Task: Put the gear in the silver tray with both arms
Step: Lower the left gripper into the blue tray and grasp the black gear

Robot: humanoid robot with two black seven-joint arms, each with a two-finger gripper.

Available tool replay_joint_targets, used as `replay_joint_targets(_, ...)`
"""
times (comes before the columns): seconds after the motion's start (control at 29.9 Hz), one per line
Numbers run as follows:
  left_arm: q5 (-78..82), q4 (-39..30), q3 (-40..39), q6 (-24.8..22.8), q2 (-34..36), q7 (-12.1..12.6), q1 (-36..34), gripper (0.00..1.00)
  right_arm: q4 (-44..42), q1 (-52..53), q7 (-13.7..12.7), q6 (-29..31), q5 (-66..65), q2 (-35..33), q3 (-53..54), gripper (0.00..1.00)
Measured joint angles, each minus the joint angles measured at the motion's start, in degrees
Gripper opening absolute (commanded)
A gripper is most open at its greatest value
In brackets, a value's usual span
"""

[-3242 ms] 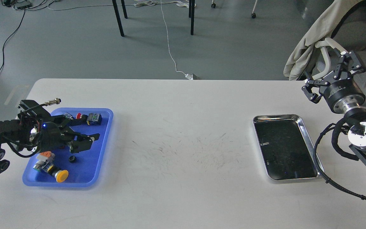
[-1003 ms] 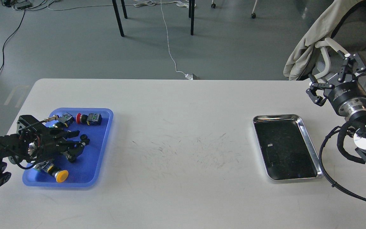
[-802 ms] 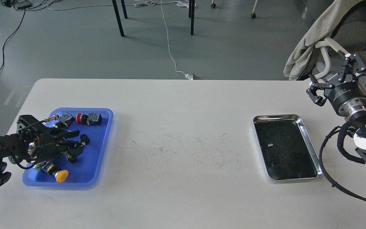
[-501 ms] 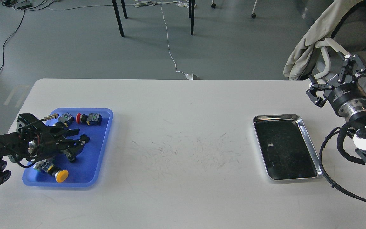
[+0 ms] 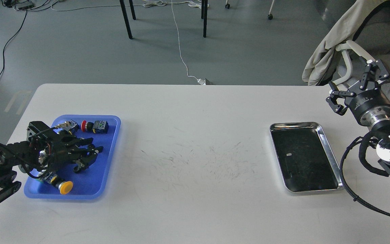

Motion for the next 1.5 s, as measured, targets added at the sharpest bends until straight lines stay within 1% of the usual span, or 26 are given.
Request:
replay_joint_targets(0.23,0.16,-0.02,0.07,-0.06,0.2,-0.03,0.38,0.29,-0.08,-0.05,0.09,0.01,-0.1,0.41,0.0,0.99)
replay_joint_targets(0.47,0.18,0.07,0.5,-0.07,0.84,-0.03,0.57,0.27,-0.09,-0.05,0.09,0.01,-0.95,0.47,0.0,0.99)
replay_joint_targets(0.6,0.22,0.07,0.61,-0.07,1.04,-0.02,0.65,0.3,-0.09,-0.05,0.09,-0.03,-0.99,0.49,-0.05,0.99)
replay_joint_targets(0.7,-0.01,0.08,0.64,-0.08,1.26,-0.01,0.64,0.35,-0.09,-0.05,0.09,-0.03,-0.99,0.52,-0.08,0.99)
replay_joint_targets(0.84,-0.37,0.03,0.66,-0.23,1.73,0.05,0.63,0.36,-0.09,-0.05,0.09,-0.04,-1.0,0.58,-0.09,0.99)
replay_joint_targets(0.94,-0.4,-0.23,0.64,-0.29,1.86,0.05,0.58,0.4,-0.09,-0.05,0.09,-0.05,-1.0,0.59,-0.09,0.99)
replay_joint_targets(1.14,-0.53,-0.56,0.55,-0.31,1.9,0.05,0.53,0.4,-0.09,-0.05,0.09,-0.05,-1.0,0.59,-0.09,0.99)
replay_joint_targets(1.24,-0.56,-0.81,0.57,-0.29,1.91,0.01,0.54,0.36,-0.08,-0.05,0.09,-0.05,-1.0,0.56,-0.11,0.99)
replay_joint_targets(1.3,-0.33,-1.13,0.73,-0.23,2.1,0.0,0.63,0.29,-0.09,-0.05,0.09,-0.05,-1.0,0.45,-0.33,0.99)
replay_joint_targets(1.44,0.11,-1.5,1.23,-0.12,2.38,-0.03,0.66,0.25,-0.08,-0.05,0.08,-0.05,-1.0,0.26,-0.66,0.99)
replay_joint_targets(1.5,0.21,-1.51,1.33,-0.09,2.43,-0.08,0.64,0.19,-0.04,-0.05,0.09,-0.05,-1.0,0.16,-0.69,0.99)
